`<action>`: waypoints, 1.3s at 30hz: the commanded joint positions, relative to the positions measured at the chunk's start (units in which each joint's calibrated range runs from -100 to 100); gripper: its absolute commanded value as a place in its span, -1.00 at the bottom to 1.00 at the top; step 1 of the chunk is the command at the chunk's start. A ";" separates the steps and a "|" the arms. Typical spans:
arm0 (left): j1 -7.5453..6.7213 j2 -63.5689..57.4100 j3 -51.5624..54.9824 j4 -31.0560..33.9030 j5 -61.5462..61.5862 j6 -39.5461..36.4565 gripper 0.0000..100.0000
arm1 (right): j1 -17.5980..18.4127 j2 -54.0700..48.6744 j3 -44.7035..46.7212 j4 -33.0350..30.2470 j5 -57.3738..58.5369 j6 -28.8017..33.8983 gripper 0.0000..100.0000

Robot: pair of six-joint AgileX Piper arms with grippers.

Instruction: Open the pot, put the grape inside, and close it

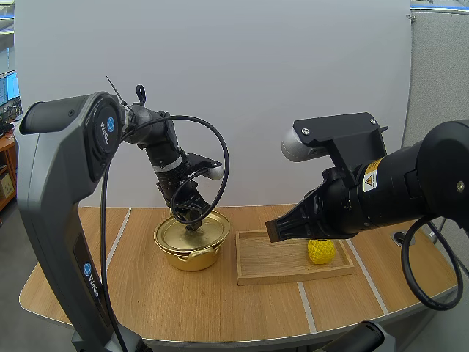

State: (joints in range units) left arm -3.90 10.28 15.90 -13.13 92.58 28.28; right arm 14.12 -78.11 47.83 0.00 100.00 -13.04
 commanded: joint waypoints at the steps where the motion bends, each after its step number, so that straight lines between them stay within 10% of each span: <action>1: -0.16 0.31 0.58 0.16 -3.93 0.29 -1.00 | -0.19 -0.57 0.26 0.00 0.00 -0.33 -1.00; 22: -0.16 0.31 0.58 6.52 -1.87 -1.85 -0.96 | -0.19 -0.57 0.26 0.49 0.00 -0.33 -1.00; 27: -0.16 0.31 0.58 6.52 -1.32 -1.85 -0.27 | -0.19 -0.57 0.26 0.49 0.00 -0.33 -1.00; 32: -0.16 0.31 0.58 5.91 -1.32 -1.85 1.00 | -0.19 -0.57 0.26 0.49 0.00 -0.33 -1.00; 39: -0.16 -0.22 0.58 5.19 0.71 -1.94 1.00 | -0.19 -0.57 0.26 0.49 0.00 -0.33 -1.00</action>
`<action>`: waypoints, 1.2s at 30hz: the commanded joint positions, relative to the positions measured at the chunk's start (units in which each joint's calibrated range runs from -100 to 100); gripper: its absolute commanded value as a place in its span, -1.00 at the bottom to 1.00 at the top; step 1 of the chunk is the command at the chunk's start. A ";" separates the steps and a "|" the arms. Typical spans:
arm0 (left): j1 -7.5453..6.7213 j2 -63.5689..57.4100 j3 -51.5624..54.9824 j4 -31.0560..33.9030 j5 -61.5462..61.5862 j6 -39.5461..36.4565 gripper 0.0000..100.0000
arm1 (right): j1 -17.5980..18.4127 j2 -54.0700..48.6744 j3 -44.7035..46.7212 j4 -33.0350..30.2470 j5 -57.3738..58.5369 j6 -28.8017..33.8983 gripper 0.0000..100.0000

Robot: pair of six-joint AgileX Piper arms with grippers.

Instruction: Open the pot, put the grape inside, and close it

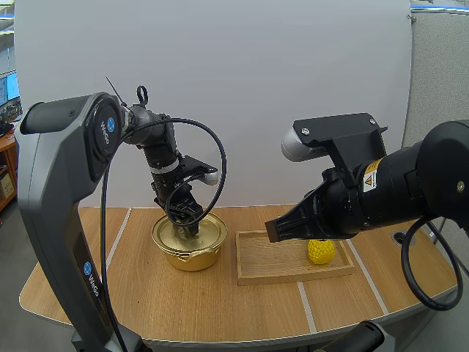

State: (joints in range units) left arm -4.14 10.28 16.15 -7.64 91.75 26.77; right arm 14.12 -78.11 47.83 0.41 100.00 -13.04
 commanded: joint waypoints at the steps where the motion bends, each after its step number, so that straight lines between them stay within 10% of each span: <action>1: 0.08 -0.69 0.33 -0.43 1.55 -0.41 1.00 | -0.19 -0.57 0.26 0.08 0.00 -0.33 -1.00; 36: 0.08 -50.04 -17.95 -6.42 8.25 -3.49 1.00 | -0.19 -0.57 0.26 0.08 0.00 -0.33 -1.00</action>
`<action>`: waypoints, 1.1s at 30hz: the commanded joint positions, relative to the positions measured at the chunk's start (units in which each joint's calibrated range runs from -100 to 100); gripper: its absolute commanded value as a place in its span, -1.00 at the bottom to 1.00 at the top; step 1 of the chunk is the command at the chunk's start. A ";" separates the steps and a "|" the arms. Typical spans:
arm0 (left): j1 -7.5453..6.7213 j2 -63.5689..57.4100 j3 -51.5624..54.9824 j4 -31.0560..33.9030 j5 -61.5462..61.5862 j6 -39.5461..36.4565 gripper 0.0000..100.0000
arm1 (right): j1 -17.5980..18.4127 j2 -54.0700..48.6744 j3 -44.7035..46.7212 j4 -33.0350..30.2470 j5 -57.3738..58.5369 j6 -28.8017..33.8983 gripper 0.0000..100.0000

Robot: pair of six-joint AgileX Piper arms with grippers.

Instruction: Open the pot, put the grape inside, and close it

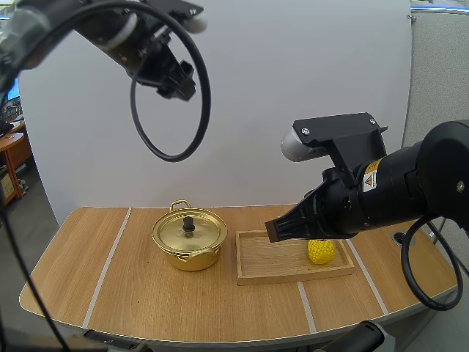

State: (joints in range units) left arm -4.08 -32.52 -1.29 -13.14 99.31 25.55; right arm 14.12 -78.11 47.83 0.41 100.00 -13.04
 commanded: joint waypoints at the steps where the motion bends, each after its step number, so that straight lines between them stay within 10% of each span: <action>1: 0.02 -8.82 -0.50 -0.93 0.69 -3.00 1.00 | -0.19 -0.57 0.26 0.08 0.00 -0.33 -1.00; 4: 0.02 -13.14 -0.50 -0.93 0.69 -5.03 0.85 | -0.19 -0.57 0.26 0.08 0.00 -0.33 -1.00; 11: 0.02 -23.11 -0.23 -0.93 0.69 -6.99 -1.00 | -1.10 -0.61 0.26 0.09 0.00 -0.33 -1.00; 33: 0.69 -60.31 22.73 -1.66 -1.52 -14.56 -1.00 | -5.66 -16.04 0.26 0.65 0.00 -0.33 -1.00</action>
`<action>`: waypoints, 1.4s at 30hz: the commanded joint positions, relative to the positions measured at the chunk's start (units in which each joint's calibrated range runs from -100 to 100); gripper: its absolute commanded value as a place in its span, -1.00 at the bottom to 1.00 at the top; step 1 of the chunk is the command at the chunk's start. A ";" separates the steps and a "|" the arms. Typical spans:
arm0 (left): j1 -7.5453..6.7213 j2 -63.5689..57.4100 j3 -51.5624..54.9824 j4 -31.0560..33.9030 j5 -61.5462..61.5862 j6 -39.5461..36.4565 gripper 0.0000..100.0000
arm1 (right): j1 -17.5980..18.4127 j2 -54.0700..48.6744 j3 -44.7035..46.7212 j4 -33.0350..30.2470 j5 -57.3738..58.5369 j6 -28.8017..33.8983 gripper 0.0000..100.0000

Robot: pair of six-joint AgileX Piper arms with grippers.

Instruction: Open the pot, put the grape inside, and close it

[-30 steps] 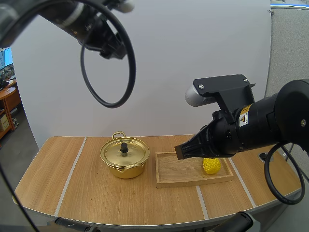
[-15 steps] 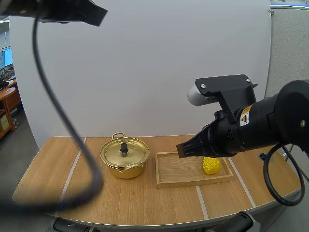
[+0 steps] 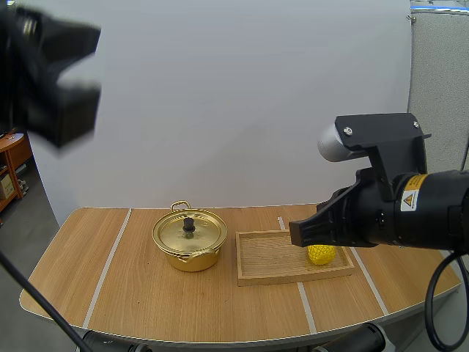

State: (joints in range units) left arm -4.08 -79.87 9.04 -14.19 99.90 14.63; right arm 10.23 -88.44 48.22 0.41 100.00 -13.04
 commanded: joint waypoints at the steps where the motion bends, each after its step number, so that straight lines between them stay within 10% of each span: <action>1: 0.69 -15.06 14.16 -0.39 -5.39 -3.65 -1.00 | -2.18 -7.09 -0.12 1.30 0.00 -0.33 -1.00; 15: 1.52 -20.13 34.11 17.75 -29.76 -20.53 -1.00 | -6.42 -11.56 1.29 2.76 -25.97 -0.42 -1.00; 42: 1.52 -20.13 87.00 21.30 -95.37 -23.35 -1.00 | -6.49 -11.56 47.78 -2.83 -94.27 -0.42 -1.00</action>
State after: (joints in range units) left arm -2.61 -99.77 89.98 6.26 19.85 -5.51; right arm 3.93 -99.58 86.79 -2.14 20.99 -13.04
